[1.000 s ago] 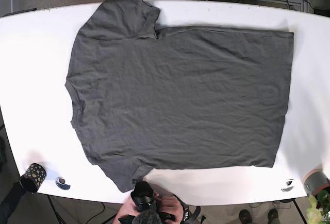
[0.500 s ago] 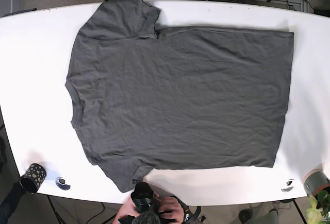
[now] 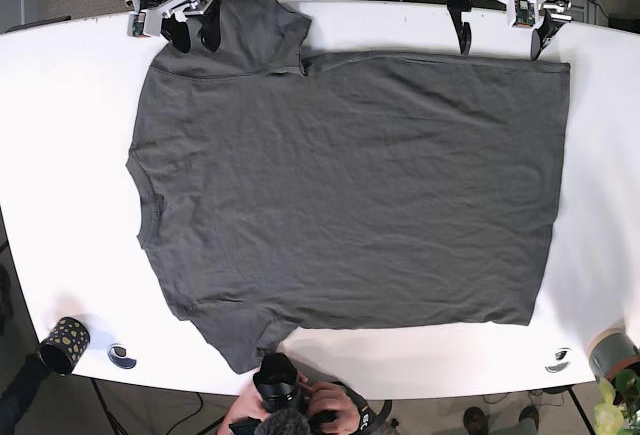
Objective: Fold the T-shirt properly
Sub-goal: 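Lower both grippers onto the shirt's shoulder corners and close them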
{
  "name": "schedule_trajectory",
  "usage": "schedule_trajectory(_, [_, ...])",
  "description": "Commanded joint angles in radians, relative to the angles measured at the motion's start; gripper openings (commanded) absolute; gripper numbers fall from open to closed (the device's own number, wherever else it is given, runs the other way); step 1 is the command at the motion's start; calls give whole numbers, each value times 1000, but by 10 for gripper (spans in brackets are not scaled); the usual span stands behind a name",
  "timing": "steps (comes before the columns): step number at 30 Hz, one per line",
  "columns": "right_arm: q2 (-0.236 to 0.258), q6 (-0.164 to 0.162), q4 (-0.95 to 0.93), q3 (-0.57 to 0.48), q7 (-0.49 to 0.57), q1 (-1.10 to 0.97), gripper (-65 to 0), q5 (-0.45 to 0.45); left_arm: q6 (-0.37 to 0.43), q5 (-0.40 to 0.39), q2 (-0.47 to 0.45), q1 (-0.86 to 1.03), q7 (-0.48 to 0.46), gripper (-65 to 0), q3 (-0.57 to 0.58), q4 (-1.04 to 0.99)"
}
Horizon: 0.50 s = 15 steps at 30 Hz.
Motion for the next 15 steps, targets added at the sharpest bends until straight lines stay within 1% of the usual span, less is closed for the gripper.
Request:
schedule_trajectory(1, [6, 10, 17, 6, -30, 11, -346, 31, 1, -1, -3, -6, -26, -22, -3, 16])
schedule_trajectory(4, [6, 10, 14, 17, -75, 37, -277, 86, 1, -1, -3, -37, -20, -19, -4, 13])
schedule_trajectory(6, [3, 10, 14, 43, -98, 51, -244, 135, -1, -2, -18, -57, 26, -19, -4, 13])
schedule_trajectory(8, [3, 10, 13, 63, -125, 62, -238, 198, -1, -24, -38, -78, 75, -19, -4, 15])
schedule_trajectory(10, [4, 12, 11, 77, -158, 72, -236, 263, -1, -79, -44, -101, 106, -19, -4, 15])
schedule_trajectory(11, [6, 13, 11, 91, -179, 77, -236, 309, -2, -125, -58, -108, 120, -19, -10, 13])
schedule_trajectory(13, [6, 36, 8, 117, -216, 85, -236, 367, -2, -197, -85, -109, 138, -19, -39, 13])
schedule_trajectory(15, [6, 73, -10, 152, -273, 99, -243, 427, -2, -294, -104, -111, 167, -19, -67, 13])
